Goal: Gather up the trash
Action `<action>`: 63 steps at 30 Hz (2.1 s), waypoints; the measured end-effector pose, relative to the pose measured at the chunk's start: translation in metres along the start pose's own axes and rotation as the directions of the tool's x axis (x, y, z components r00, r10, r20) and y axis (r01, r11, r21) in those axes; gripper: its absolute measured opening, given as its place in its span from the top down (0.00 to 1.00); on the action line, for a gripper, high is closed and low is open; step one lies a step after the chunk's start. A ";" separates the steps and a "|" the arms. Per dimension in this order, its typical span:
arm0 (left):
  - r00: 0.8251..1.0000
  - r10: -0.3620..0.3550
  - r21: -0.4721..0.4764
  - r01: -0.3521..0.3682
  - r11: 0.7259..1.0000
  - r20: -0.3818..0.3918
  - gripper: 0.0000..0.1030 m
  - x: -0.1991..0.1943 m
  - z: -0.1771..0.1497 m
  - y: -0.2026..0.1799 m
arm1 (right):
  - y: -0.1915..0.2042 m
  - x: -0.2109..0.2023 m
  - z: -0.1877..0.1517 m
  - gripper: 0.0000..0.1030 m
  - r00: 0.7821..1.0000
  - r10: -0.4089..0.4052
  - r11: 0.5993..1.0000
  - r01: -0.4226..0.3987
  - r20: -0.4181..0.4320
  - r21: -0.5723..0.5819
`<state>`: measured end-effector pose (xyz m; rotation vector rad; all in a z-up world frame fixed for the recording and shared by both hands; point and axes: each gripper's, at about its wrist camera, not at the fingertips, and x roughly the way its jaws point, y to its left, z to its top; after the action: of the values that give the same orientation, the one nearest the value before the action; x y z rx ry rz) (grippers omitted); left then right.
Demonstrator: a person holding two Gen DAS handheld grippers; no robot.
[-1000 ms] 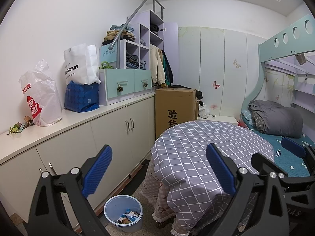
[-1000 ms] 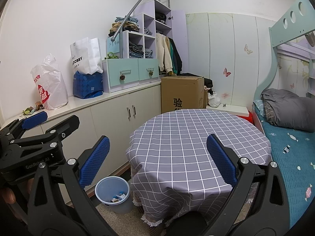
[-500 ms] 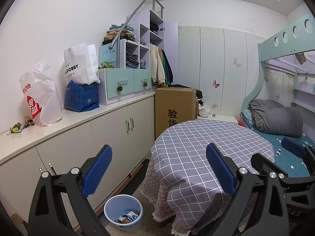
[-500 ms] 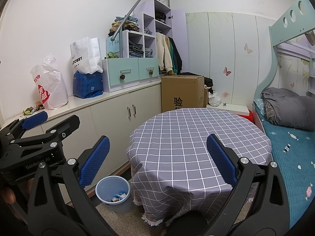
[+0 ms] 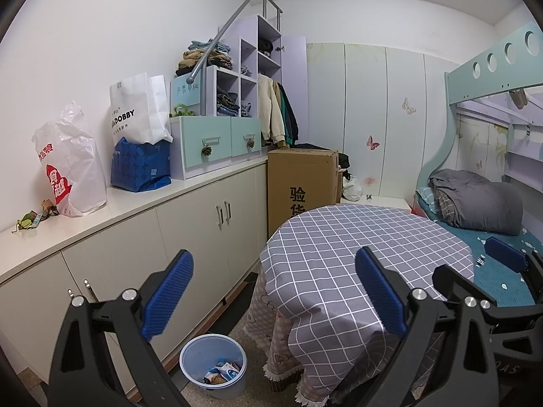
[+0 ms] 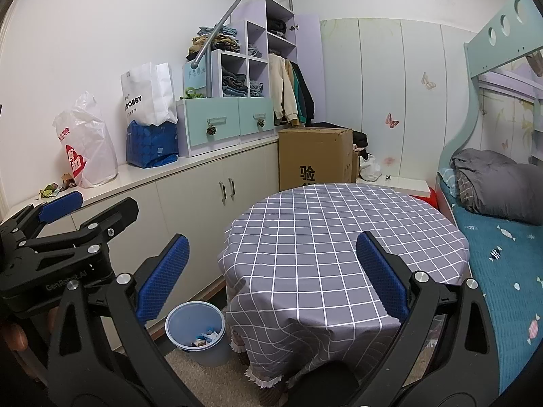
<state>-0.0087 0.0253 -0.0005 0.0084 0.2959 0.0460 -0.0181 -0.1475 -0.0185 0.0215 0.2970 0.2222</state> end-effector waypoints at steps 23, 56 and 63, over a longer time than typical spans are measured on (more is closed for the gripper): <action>1.000 0.001 0.001 -0.001 1.000 -0.003 0.08 0.002 0.001 -0.002 | 0.001 0.001 -0.003 0.06 1.000 0.003 1.000 -0.003 -0.004 0.004; 1.000 -0.001 0.001 0.001 1.000 -0.004 0.08 0.002 0.002 -0.001 | 0.005 0.001 -0.005 0.06 1.000 0.003 1.000 -0.003 -0.009 0.008; 1.000 -0.002 0.001 0.002 1.000 -0.005 0.08 0.001 0.000 0.000 | 0.008 -0.001 -0.008 0.06 1.000 0.005 1.000 -0.005 -0.012 0.010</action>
<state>-0.0077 0.0252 -0.0005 0.0085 0.3006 0.0439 -0.0230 -0.1397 -0.0259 0.0309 0.3098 0.2258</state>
